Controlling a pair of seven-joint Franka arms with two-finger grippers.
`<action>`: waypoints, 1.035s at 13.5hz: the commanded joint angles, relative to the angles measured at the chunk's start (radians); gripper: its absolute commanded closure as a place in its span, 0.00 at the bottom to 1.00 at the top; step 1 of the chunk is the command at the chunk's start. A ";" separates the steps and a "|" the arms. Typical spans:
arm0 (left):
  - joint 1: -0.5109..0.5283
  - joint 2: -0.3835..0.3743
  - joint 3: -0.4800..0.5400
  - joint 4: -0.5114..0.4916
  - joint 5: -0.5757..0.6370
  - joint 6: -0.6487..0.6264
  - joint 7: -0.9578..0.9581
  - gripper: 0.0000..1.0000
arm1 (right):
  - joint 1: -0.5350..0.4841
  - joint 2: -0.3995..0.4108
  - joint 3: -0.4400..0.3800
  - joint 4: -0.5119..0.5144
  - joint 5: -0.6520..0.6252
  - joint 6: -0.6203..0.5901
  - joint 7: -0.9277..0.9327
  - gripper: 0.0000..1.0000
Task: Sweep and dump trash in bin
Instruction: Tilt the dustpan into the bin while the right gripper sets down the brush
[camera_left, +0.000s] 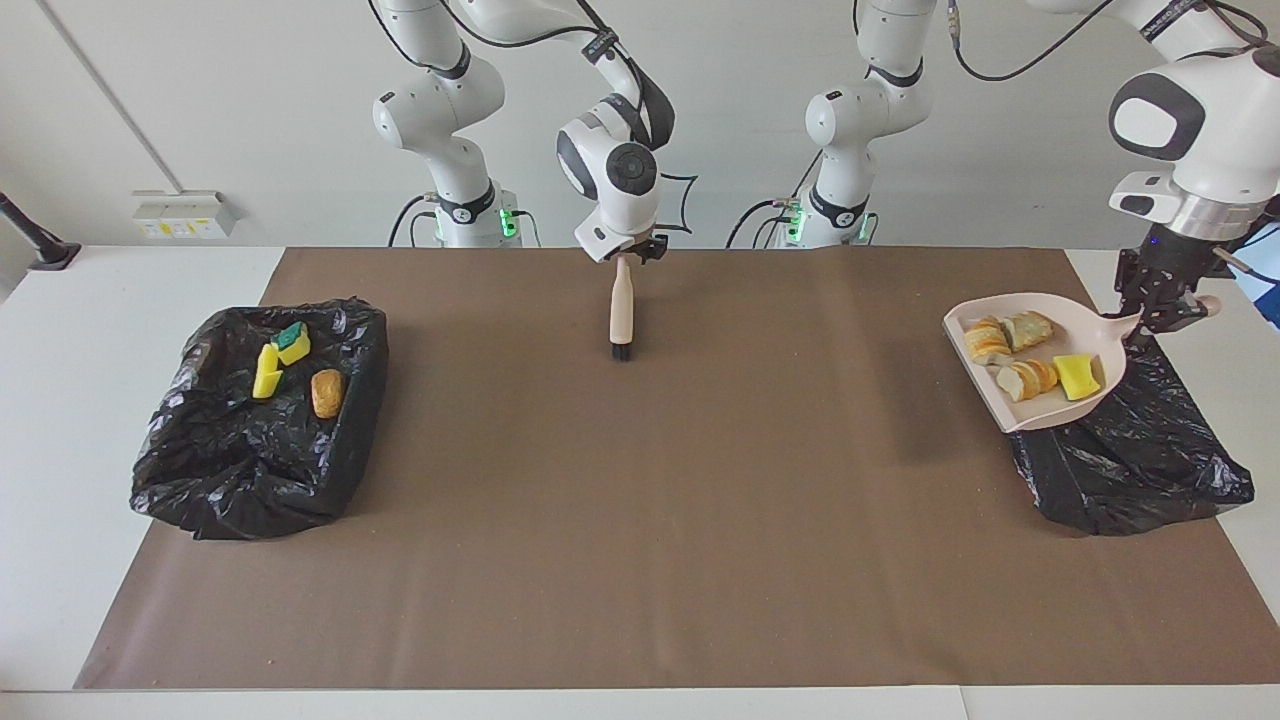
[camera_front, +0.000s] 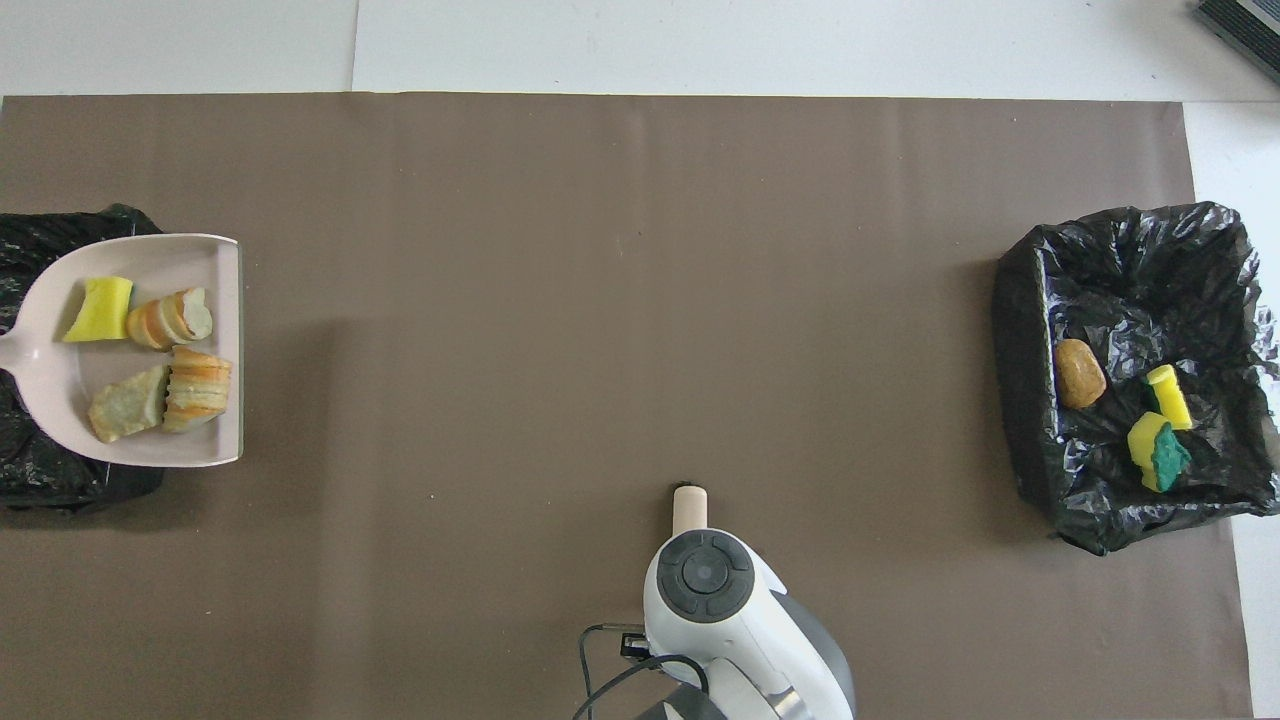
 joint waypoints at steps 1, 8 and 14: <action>0.064 0.063 -0.015 0.105 -0.012 0.012 0.018 1.00 | -0.035 -0.025 -0.006 0.079 0.000 -0.051 -0.029 0.00; 0.081 0.146 0.047 0.182 0.136 0.080 -0.030 1.00 | -0.312 -0.044 -0.012 0.412 -0.140 -0.282 -0.147 0.00; 0.061 0.145 0.047 0.181 0.440 0.092 -0.216 1.00 | -0.504 -0.042 -0.012 0.627 -0.248 -0.374 -0.318 0.00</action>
